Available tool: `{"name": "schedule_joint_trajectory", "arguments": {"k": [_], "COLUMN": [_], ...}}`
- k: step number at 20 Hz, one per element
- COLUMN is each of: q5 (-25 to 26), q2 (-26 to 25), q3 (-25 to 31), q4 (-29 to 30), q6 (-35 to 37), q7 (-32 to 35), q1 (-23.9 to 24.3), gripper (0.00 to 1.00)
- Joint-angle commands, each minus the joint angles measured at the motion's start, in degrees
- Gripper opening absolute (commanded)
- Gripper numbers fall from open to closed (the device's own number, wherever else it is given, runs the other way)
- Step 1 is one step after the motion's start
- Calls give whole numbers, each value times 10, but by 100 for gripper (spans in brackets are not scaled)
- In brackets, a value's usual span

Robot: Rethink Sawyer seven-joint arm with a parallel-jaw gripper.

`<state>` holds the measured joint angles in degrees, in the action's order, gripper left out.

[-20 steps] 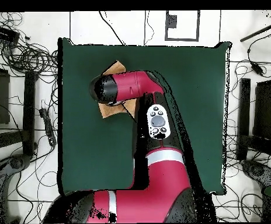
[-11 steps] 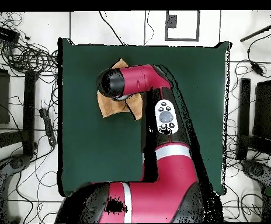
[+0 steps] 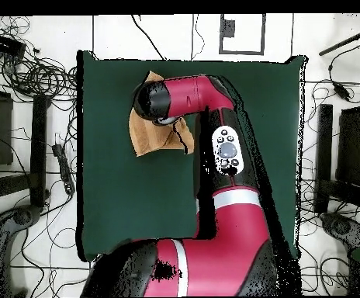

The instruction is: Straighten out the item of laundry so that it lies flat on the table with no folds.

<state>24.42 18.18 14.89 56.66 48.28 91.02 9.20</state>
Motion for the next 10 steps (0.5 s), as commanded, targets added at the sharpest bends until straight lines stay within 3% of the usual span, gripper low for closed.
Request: {"name": "schedule_joint_trajectory", "arguments": {"k": [1,10], "q5": [34,45], "q2": [-19,-46], "q3": [79,99], "q4": [-47,-103], "q6": [83,120], "q7": [-238,-286], "q1": [2,9], "gripper": [0,0]}}
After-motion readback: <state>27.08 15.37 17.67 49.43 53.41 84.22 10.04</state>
